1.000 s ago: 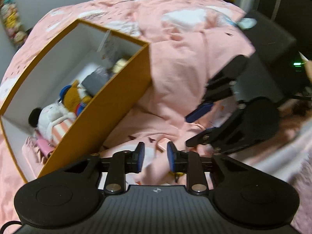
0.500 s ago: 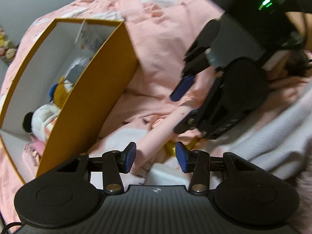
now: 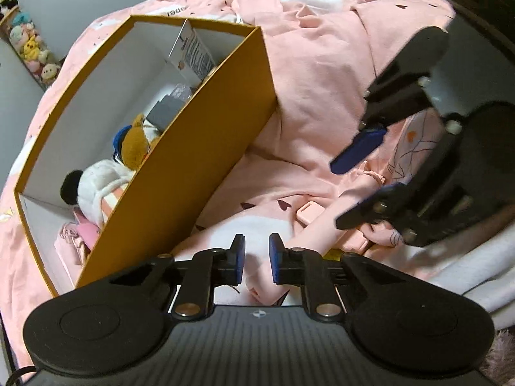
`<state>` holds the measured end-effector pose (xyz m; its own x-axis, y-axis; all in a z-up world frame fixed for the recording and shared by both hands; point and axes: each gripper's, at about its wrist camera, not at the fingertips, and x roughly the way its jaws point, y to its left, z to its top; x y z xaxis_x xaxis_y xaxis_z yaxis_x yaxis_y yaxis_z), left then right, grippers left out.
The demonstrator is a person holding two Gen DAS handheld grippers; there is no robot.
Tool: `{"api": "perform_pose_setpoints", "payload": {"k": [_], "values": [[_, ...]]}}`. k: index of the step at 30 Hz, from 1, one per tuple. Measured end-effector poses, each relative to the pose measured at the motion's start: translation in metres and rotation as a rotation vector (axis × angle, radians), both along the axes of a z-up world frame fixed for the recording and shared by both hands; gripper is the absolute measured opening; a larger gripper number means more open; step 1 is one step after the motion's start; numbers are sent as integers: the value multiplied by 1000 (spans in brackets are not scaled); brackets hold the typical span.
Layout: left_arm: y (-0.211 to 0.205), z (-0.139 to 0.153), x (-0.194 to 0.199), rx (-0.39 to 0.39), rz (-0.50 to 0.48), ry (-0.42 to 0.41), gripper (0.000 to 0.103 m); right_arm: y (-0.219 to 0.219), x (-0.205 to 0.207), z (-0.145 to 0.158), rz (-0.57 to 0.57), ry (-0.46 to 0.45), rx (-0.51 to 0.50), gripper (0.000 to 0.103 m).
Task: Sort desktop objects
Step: 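Grasp the pink cylindrical stick with the right tool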
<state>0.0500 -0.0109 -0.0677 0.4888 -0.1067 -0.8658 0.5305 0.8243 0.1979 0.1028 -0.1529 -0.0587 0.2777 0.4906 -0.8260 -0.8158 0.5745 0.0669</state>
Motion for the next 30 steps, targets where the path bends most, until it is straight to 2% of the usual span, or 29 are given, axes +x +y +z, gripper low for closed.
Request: {"api": "perform_pose_setpoints", "payload": {"k": [3,11,17,22,26,30], "values": [[2,1,1,-4,3,0,18,-1,-7,-1,36,3,-10,39],[6,15,-2,-81,-3,18,18,1,-16,-12,128,64,-30,37],[9,21,-6,-119,-22,60,18,4,-13,-23,149,119,-48,37],[6,21,-17,-96,-88,79,19,-2,-7,-31,123,159,-24,40],[0,15,-24,-69,-144,86,27,-3,-7,-33,120,161,-12,40],[-2,7,-26,-33,-144,89,30,-1,-6,-36,124,169,-20,40]]}}
